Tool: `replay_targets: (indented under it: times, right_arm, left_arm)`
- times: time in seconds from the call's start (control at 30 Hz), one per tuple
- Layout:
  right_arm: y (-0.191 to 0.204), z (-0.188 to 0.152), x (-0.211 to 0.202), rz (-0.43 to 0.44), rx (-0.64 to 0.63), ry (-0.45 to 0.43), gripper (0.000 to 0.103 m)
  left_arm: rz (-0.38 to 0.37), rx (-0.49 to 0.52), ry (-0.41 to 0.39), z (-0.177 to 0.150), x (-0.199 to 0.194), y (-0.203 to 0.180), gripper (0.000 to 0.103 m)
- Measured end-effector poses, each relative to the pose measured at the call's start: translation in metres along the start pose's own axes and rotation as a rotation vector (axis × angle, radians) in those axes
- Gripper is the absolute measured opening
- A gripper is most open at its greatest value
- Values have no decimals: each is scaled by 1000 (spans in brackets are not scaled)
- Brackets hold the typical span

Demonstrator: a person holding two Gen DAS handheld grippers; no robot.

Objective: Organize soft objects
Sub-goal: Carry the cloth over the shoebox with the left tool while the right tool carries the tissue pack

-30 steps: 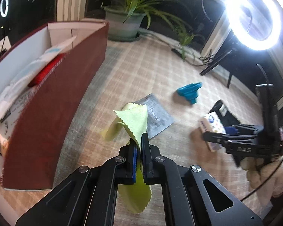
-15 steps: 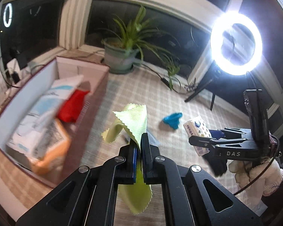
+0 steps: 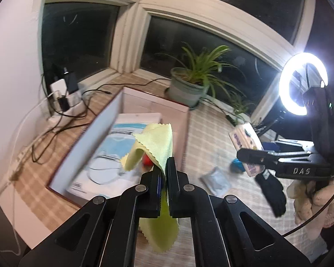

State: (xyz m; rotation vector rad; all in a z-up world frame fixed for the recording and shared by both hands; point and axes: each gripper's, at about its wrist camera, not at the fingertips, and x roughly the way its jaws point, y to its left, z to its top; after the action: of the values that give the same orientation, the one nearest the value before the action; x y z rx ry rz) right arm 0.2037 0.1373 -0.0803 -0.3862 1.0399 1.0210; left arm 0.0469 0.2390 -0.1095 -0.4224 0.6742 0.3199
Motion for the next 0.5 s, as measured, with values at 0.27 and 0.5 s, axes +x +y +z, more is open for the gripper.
replay_targets:
  times: [0.27, 0.5]
  right_arm:
    - [33, 40, 56, -23, -11, 52, 47]
    - [41, 59, 91, -43, 8, 89, 47]
  left_arm:
    - [2, -19, 68, 7, 27, 42, 3]
    - [-22, -20, 104, 14, 49, 64, 8]
